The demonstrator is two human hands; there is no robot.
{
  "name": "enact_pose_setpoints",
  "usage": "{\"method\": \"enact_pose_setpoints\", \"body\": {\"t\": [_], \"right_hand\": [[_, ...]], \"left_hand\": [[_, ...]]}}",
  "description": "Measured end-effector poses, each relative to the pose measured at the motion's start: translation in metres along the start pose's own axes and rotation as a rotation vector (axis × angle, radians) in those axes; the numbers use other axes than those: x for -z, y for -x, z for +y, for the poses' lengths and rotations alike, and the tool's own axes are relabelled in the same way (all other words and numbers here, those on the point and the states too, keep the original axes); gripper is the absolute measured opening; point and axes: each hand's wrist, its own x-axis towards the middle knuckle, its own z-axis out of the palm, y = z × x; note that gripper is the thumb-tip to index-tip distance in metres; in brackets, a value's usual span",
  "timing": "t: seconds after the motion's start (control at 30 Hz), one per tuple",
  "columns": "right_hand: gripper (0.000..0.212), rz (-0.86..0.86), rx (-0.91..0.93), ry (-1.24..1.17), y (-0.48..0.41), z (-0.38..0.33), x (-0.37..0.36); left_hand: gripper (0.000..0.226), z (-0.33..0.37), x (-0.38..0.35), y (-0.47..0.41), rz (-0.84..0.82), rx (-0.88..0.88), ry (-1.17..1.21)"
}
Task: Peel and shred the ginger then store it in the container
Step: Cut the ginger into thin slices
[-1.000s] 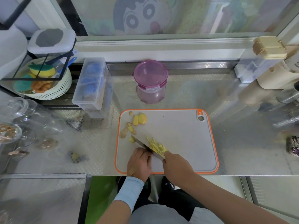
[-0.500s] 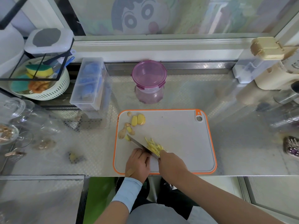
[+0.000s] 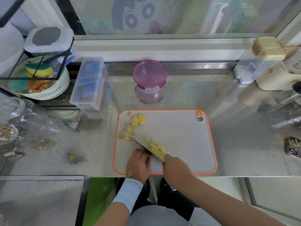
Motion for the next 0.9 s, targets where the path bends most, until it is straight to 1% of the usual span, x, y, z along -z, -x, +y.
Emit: {"method": "enact_pose_setpoints", "body": {"t": [0.2,0.3,0.53,0.7,0.9], "right_hand": [[0.017,-0.008,0.017,-0.018,-0.009,-0.007,0.003],[0.016,0.009,0.017,-0.029,-0.005,-0.004,0.004],[0.007,0.014,0.01,-0.021,0.004,0.002,0.001],[0.016,-0.02,-0.006,-0.035,-0.003,-0.003,0.0],[0.017,-0.007,0.001,-0.031,-0.003,-0.005,0.005]], "left_hand": [[0.02,0.001,0.001,0.0,-0.016,0.025,-0.013],[0.019,0.002,0.002,-0.001,0.003,0.019,-0.017],[0.018,0.001,0.001,0.0,0.017,0.005,-0.006],[0.019,0.0,-0.001,0.0,-0.014,0.017,-0.017],[0.019,0.001,0.0,0.0,-0.007,0.031,-0.024]]}}
